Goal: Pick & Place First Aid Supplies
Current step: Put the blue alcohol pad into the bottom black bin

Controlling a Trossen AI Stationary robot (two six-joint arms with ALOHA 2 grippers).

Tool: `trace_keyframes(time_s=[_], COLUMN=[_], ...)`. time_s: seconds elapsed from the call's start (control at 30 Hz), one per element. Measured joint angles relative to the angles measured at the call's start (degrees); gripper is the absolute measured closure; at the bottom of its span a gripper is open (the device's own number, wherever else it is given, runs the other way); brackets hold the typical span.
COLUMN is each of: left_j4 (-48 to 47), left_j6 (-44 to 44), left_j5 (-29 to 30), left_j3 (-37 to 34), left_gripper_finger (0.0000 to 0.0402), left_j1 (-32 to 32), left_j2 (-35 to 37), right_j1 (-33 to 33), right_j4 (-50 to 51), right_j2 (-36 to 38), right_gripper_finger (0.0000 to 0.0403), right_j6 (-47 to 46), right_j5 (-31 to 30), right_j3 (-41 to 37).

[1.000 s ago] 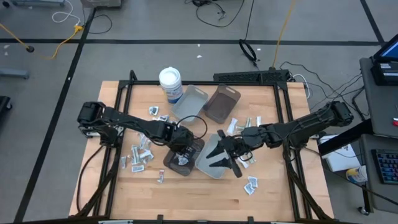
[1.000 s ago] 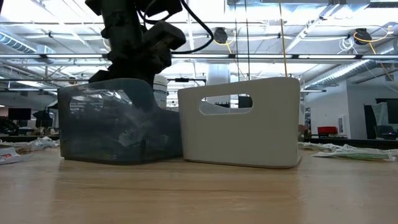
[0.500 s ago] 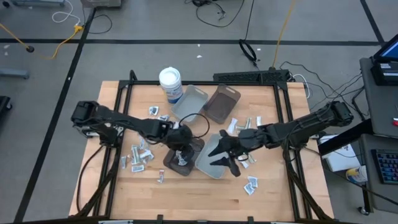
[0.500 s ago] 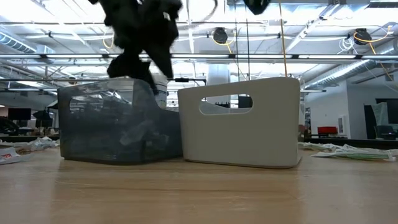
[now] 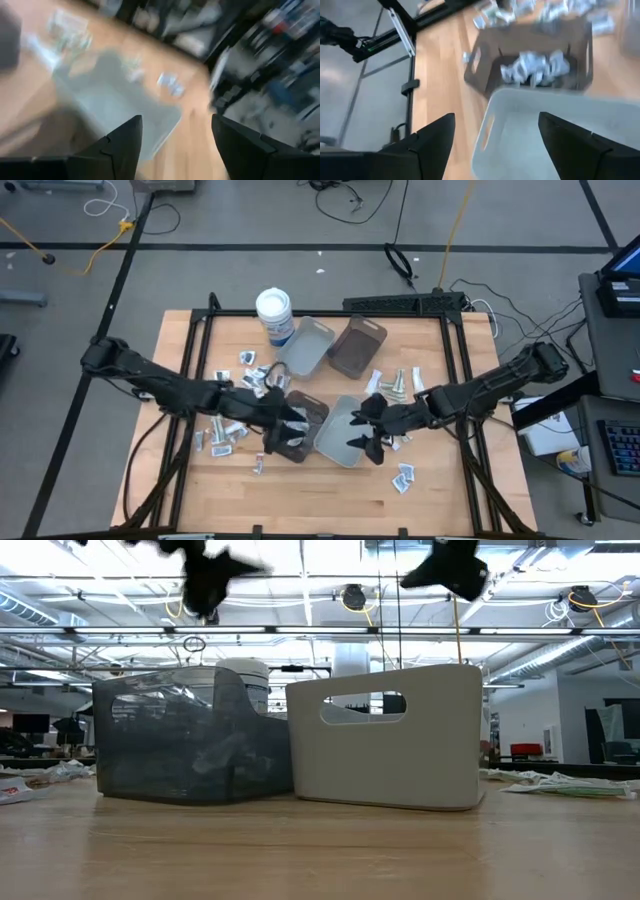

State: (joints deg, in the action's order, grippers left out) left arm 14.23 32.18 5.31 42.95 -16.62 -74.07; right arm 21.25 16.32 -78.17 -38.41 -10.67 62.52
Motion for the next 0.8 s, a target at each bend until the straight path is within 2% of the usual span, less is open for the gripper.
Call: trace_keyframes(time_s=[0.07,0.17,0.23,0.4,0.53,0.67,0.8], left_j4=[6.61,9.2,6.54,8.63,10.36,10.81,10.84], left_j6=[-1.41,-2.42,-2.51,-2.78,-3.21,-1.87,-1.52], left_j5=[0.26,0.29,0.15,-0.77,-0.62,0.24,0.11], left_j3=[-2.32,-2.84,-3.32,-3.39,-3.21,-3.12,-3.12], left_gripper_finger=[0.0158,0.0158,0.0158,0.0158,0.0158,0.0158,0.0158], left_j1=[-0.6,-1.25,-1.32,-1.45,-1.14,-0.6,-0.22], left_j2=[1.57,2.58,4.37,5.84,6.46,6.39,6.41], right_j1=[0.75,2.45,3.66,8.37,12.15,15.91,18.79], right_j4=[3.17,7.5,11.19,20.75,28.67,32.86,33.59], right_j2=[0.0,-0.28,-0.33,-0.86,-1.11,-1.31,-1.27], right_gripper_finger=[0.012,0.012,0.012,0.0121,0.012,0.0121,0.0123], right_j6=[-4.94,-15.02,-23.06,-44.71,-59.77,-71.04,-78.28], right_j5=[0.15,0.27,0.38,0.57,3.3,5.18,8.26], right_j3=[-0.04,0.04,-0.12,-0.02,-0.04,-0.04,-0.04])
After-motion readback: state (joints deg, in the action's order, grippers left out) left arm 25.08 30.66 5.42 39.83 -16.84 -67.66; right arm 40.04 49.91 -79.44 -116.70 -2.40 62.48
